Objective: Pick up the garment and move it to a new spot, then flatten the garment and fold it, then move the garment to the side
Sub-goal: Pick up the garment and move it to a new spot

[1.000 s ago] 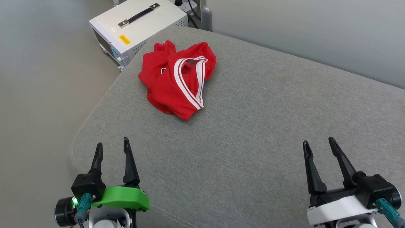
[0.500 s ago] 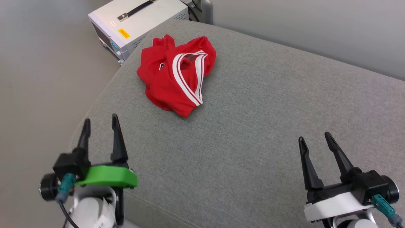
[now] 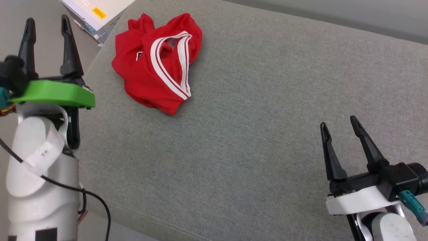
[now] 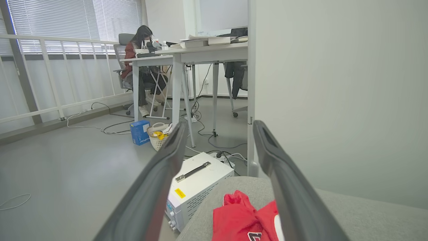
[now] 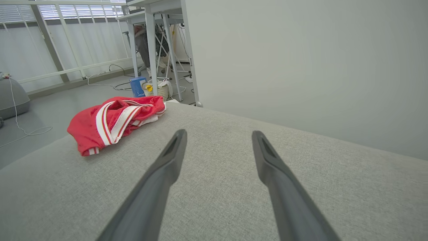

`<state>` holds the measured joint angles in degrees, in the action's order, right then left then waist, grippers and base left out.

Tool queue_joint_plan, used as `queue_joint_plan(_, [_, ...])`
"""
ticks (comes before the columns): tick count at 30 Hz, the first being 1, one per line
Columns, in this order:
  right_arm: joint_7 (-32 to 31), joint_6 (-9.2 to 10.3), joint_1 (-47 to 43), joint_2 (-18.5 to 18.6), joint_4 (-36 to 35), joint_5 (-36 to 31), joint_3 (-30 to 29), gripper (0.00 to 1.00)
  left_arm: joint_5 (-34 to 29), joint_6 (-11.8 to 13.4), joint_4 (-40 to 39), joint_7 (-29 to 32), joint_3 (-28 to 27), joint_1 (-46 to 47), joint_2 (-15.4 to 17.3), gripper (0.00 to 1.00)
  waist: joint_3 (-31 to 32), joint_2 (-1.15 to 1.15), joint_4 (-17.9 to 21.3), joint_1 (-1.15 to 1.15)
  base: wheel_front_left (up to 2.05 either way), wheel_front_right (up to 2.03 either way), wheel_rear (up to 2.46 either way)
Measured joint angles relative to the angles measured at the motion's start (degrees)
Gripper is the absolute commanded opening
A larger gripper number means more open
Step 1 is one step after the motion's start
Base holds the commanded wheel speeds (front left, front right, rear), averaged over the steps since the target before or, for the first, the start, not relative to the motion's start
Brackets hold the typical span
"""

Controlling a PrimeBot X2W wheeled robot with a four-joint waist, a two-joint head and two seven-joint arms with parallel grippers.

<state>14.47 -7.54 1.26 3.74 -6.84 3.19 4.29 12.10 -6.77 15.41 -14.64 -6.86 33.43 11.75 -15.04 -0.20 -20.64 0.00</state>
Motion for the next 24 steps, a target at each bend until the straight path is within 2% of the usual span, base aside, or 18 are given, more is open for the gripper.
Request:
queue_joint_plan(4, [0.00,0.00,1.77,0.56,-0.67,-0.01,0.03,1.00,2.21,-0.38,5.50,3.67,4.19,7.11,4.56,1.00,-2.50,0.00,1.44,0.00,0.00,0.00,0.00])
queue_joint_plan(5, [0.01,0.00,2.59,0.73,-1.04,-0.01,-0.07,1.00,4.63,-0.38,7.35,7.13,8.14,10.28,7.06,1.00,-3.73,0.00,2.26,0.00,0.00,0.00,0.00])
queue_joint_plan(8, [0.01,0.00,3.37,0.99,-1.62,-0.01,-0.13,1.00,8.95,-0.54,9.29,13.38,13.90,13.63,10.36,1.00,-5.33,0.00,3.33,0.00,0.00,0.00,0.00])
queue_joint_plan(15, [0.01,0.00,5.25,1.77,-2.12,0.00,0.18,1.00,21.00,-0.55,12.34,33.85,25.39,19.39,17.51,1.00,-8.38,0.00,5.81,0.01,0.00,0.00,0.00])
queue_joint_plan(19, [0.01,0.00,6.06,1.90,-2.25,0.00,0.15,1.00,27.14,-0.55,12.57,44.12,30.29,21.54,20.45,1.00,-9.79,0.00,7.25,0.01,0.00,0.00,0.00])
queue_joint_plan(24, [0.00,0.00,6.58,2.09,-2.29,0.01,0.33,1.00,33.51,-0.55,13.52,55.05,35.48,22.14,21.69,1.00,-11.43,0.00,8.93,0.01,0.00,0.00,0.00])
